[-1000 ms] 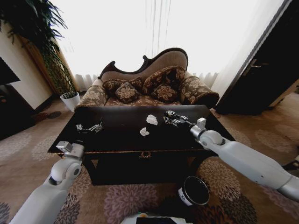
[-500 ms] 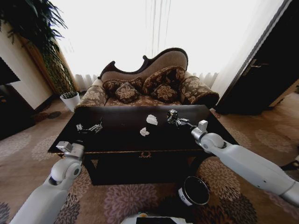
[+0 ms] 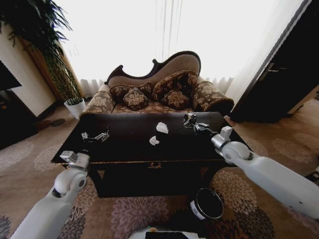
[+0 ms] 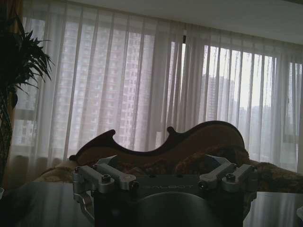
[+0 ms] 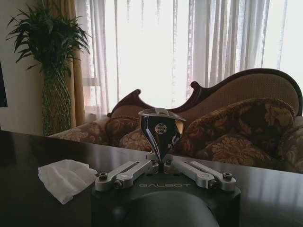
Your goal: Move to the front of the table and place the trash on the table into the trash bin.
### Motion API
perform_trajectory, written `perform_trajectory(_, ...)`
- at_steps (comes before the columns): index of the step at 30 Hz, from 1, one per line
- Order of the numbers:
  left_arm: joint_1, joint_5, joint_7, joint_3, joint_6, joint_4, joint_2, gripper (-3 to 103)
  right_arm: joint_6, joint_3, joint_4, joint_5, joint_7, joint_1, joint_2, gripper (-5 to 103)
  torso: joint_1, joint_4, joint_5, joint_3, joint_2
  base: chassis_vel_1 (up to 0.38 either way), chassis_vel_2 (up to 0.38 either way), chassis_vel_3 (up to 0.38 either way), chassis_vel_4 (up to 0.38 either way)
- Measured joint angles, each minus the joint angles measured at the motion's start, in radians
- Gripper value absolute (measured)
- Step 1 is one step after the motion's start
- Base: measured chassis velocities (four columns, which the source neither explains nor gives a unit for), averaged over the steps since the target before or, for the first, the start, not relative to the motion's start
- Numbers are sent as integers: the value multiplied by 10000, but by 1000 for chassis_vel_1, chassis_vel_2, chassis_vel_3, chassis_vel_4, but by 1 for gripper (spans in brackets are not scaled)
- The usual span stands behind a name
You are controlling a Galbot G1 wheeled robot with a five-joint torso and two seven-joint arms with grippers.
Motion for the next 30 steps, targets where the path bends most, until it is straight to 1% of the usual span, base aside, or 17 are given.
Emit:
perform_trajectory(1, 0, 0, 0, -1, 0, 0, 0, 100, 48, 293, 101, -22, 50, -400, -6, 0, 0, -4, 5, 0, 0, 0, 0, 0, 0)
perform_trajectory(2, 0, 0, 1, 0, 0, 0, 0, 100, 96, 487, 170, -57, 92, -656, -3, 0, 0, -3, 9, 0, -1, 0, 0, 0, 0)
perform_trajectory(3, 1, 0, 0, 0, -1, 1, 0, 100, 257, 1013, 361, -180, 229, -1282, 72, 0, 0, 2, 3, 0, 0, 0, 0, 0, 0)
perform_trajectory(8, 1, 0, -1, 0, -1, 1, 0, 100, 352, 2120, 809, -300, 350, -2397, 293, 0, 0, 6, 6, 1, -1, 0, 0, 0, 0)
perform_trajectory(10, 1, 0, 0, 0, -1, 0, 0, 100, 372, 2991, 1164, -373, 367, -3236, 461, 0, 1, 6, 1, 0, -1, 0, 0, 0, 0)
perform_trajectory(11, 0, 0, -2, -1, -2, 1, 0, 100, 377, 3694, 1504, -394, 408, -3972, 646, 0, 0, 3, 2, 0, 0, 0, 0, 0, 0)
perform_trajectory(13, 1, -1, 2, 1, -1, 0, 0, 100, 377, 3975, 1655, -405, 441, -4258, 752, 0, 0, 2, 3, 0, 0, 0, 0, 0, 0)
perform_trajectory(15, 1, -1, 0, 0, -1, 1, 0, 100, 370, 4708, 2123, -582, 637, -5018, 1260, 0, -1, 2, 5, 0, 0, 0, 0, 0, 0)
perform_trajectory(17, 0, -1, 0, 0, -1, 1, 0, 100, 354, 4934, 2426, -651, 762, -5268, 1717, 0, -1, 2, 3, 0, 0, 0, 0, 0, 0)
perform_trajectory(19, 1, 0, 0, 0, -2, 0, 0, 100, 352, 4969, 2512, -676, 770, -5336, 1859, 0, 0, 3, 3, 0, 0, 0, 0, 0, 0)
perform_trajectory(20, 1, 0, 0, 0, -1, 0, -1, 100, 374, 5100, 2680, -776, 736, -5539, 2161, 0, 0, 7, 3, 1, 0, 0, 0, 0, 0)
perform_trajectory(22, 1, -1, 0, 0, -1, 1, 0, 100, 668, 5781, 2993, -1225, 445, -6348, 2858, 0, 1, 10, 2, 1, -1, 0, 0, 0, 0)
perform_trajectory(23, 0, -1, 0, 0, -2, 1, 0, 100, 788, 6011, 3074, -1360, 354, -6641, 3067, 0, 1, 9, 1, 1, -1, 0, 0, 0, 0)
perform_trajectory(24, 0, -1, 0, 0, -2, 1, 0, 100, 788, 6011, 3074, -1360, 354, -6641, 3067, 0, 1, 9, 1, 1, -1, 0, 0, 0, 0)
perform_trajectory(27, 1, -1, 1, 0, -1, 1, 0, 100, 1377, 7119, 3590, -2052, -86, -8219, 4304, 0, -1, 0, 3, 0, 1, 0, 0, 0, 0)
perform_trajectory(29, 1, -1, 0, 0, -1, 1, -1, 100, 1606, 7350, 3807, -2384, -217, -8713, 4823, 0, -2, 1, 2, -1, 1, 0, 0, 0, 0)
perform_trajectory(30, 1, -1, 0, 0, -1, 1, -1, 100, 1606, 7350, 3807, -2384, -217, -8713, 4823, 0, -2, 1, 2, -1, 1, 0, 0, 0, 0)
